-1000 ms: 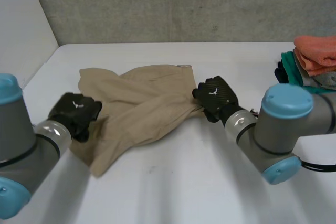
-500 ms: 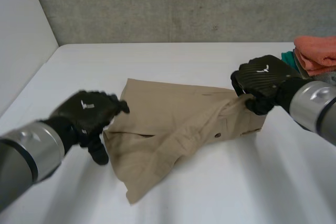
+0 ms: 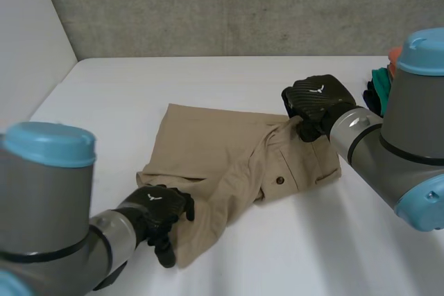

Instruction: Fold the laundry.

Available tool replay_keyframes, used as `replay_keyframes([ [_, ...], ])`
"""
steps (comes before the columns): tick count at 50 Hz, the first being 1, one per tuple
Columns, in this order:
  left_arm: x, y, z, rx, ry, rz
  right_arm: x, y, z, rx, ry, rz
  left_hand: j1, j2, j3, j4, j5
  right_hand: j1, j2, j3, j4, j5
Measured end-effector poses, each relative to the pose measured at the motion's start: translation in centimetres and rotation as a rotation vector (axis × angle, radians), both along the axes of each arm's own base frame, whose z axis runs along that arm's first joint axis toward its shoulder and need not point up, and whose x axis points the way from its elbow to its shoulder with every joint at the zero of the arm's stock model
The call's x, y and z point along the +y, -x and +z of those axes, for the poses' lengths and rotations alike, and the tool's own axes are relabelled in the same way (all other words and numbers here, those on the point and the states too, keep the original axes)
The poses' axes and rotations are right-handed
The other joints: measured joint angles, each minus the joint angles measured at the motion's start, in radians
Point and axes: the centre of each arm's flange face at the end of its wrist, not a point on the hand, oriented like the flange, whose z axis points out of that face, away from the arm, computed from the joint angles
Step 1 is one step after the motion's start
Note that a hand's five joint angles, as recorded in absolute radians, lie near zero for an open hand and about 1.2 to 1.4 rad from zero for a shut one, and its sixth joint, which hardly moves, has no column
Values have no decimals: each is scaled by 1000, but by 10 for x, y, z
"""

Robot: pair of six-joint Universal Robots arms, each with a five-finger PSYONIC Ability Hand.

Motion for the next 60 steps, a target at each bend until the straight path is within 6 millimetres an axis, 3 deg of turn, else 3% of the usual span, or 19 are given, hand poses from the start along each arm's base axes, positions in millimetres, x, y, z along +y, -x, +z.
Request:
replay_keyframes([
  [16, -2, 23, -11, -11, 13, -13, -4, 11, 14, -45, 17, -30, 34, 23, 25, 21, 21, 0, 0, 0, 0, 0],
  [20, 1, 29, -16, -29, 21, -22, -5, 11, 16, -51, 21, -30, 244, 229, 229, 213, 207, 0, 0, 0, 0, 0],
  [21, 1, 30, -16, -31, 23, -21, -5, 11, 16, -51, 22, -31, 357, 349, 331, 324, 318, 1, 0, 0, 0, 0],
  [22, 2, 32, -18, -39, 31, -18, -5, 11, 17, -53, 23, -33, 575, 571, 569, 550, 541, 7, 0, 0, 0, 0],
  [23, 2, 33, -18, -43, 37, -14, -5, 12, 18, -54, 25, -35, 649, 644, 633, 630, 620, 7, 0, 0, 0, 0],
  [29, 2, 33, -2, -21, 89, -9, 0, 19, 18, -27, 15, -35, 681, 701, 702, 705, 674, 6, 0, 0, 0, 0],
  [35, 16, 16, 37, -30, 149, -101, 30, 50, -2, 269, -50, 94, 681, 703, 702, 705, 674, 7, 0, 0, 0, 0],
  [39, 29, -7, 47, -149, 135, -242, 69, 87, -22, 573, -132, 304, 681, 703, 702, 705, 674, 7, 0, 0, 0, 0],
  [43, 36, -18, 47, -233, 107, -347, 91, 98, -30, 636, -174, 404, 681, 703, 702, 705, 674, 6, 0, 0, 0, 0],
  [46, 37, -19, 47, -269, 101, -391, 97, 100, -32, 633, -185, 423, 681, 703, 702, 706, 674, 7, 0, 0, 0, 0],
  [51, 22, -13, 46, -300, 138, -391, 85, 97, -33, 596, -159, 381, 681, 703, 702, 706, 674, 7, 0, 0, 0, 0],
  [55, -12, 3, 48, -299, 257, -331, 58, 92, -33, 521, -111, 284, 681, 707, 706, 706, 674, 7, 0, 0, 0, 0],
  [56, -12, 3, 48, -299, 257, -331, 58, 92, -33, 521, -111, 284, 681, 707, 706, 706, 674, 7, 0, 0, 0, 0],
  [60, -70, 35, 59, -245, 490, -242, 14, 81, -35, 405, -22, 137, 681, 707, 706, 706, 674, 7, 0, 0, 0, 0],
])
